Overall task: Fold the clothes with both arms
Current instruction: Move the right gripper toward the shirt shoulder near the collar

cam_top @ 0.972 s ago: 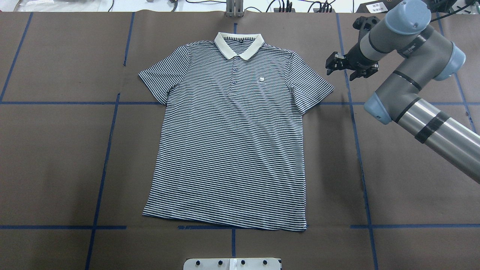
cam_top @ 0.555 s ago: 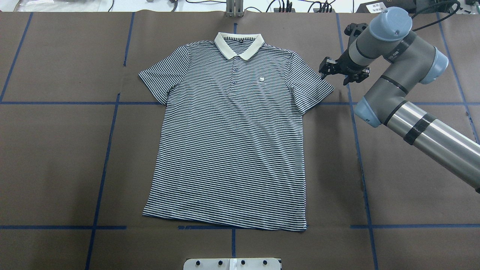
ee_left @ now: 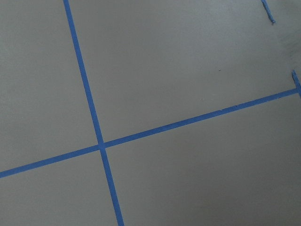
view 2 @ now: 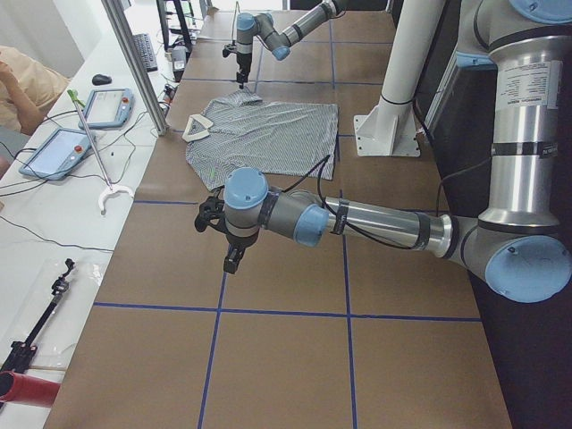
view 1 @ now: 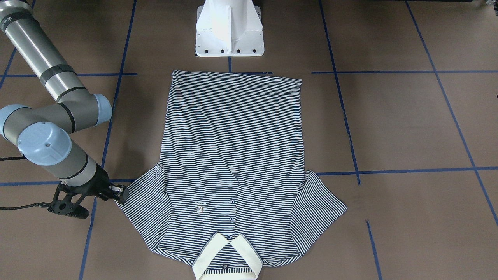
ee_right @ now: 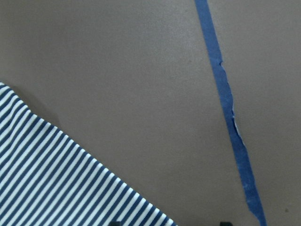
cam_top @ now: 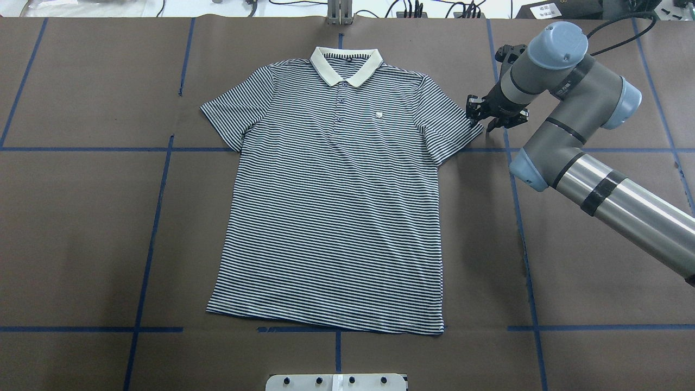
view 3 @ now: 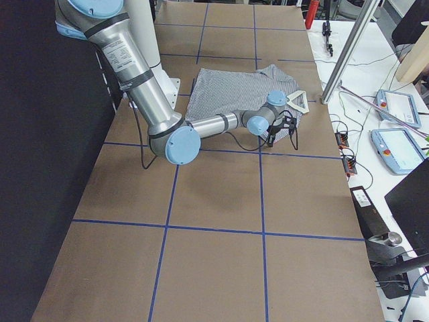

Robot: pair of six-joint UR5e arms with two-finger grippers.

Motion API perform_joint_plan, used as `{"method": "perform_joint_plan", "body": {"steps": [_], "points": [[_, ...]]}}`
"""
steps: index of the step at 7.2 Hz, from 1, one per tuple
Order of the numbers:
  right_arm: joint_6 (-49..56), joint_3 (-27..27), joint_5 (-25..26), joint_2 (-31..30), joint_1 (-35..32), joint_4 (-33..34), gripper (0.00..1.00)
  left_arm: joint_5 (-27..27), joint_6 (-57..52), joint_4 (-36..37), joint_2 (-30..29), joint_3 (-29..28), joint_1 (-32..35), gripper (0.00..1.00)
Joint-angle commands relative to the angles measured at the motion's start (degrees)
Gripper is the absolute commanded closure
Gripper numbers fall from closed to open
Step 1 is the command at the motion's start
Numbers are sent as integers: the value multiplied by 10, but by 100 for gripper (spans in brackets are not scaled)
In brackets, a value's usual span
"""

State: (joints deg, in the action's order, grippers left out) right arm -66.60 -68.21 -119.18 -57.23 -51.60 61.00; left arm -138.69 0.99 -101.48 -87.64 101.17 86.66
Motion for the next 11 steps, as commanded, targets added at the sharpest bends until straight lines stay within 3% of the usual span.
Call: {"method": "perform_joint_plan", "body": {"steps": [1,4,6,7,9,11], "points": [[-1,-1,-2,-1,1,0,100,0,1,0,-1,1,0,0],[-28,-27,-20,19,2,0,100,-24,1,2,0,7,1,0],[-152,-26,-11,90,38,3,100,-25,1,1,1,7,1,0],[-155,-13,15,105,50,0,100,-25,1,1,1,7,0,0],[-158,74,46,163,58,-1,100,-25,0,1,1,8,1,0],[-158,112,71,193,58,-1,100,-25,-1,0,1,8,1,0]]}}
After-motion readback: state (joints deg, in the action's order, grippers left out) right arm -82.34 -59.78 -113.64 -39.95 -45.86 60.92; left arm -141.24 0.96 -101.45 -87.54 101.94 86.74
